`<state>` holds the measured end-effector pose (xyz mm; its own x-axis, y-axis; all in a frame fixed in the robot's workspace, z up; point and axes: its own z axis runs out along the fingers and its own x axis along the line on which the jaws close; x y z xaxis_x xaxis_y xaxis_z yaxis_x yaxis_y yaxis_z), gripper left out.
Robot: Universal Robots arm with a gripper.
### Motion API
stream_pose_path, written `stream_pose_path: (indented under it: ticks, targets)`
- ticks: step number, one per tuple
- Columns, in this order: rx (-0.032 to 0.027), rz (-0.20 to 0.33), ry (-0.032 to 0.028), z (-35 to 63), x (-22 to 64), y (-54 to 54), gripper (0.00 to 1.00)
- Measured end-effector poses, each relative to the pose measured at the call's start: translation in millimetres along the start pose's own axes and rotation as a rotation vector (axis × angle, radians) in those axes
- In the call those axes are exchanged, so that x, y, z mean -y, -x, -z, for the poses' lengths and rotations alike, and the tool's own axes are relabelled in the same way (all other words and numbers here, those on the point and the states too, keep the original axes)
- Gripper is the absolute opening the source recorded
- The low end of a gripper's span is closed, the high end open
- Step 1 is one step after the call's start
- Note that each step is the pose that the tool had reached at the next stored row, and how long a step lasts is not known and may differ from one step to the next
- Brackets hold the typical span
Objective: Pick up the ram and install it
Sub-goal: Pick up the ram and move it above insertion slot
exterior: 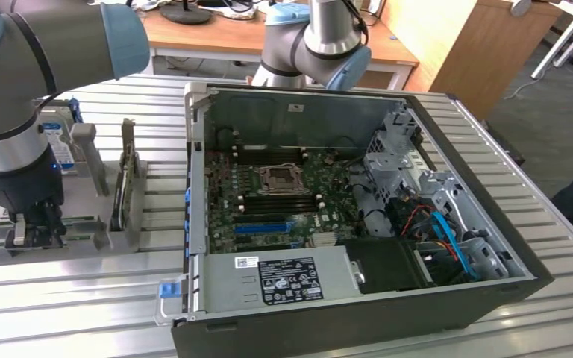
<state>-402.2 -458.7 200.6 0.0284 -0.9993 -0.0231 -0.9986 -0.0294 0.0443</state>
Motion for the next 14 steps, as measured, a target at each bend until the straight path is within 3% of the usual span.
stream_pose_path:
  ticks: [14]
  targets:
    - [-0.0001,0.0,0.0002,1.5,-0.2,-0.2,0.27]
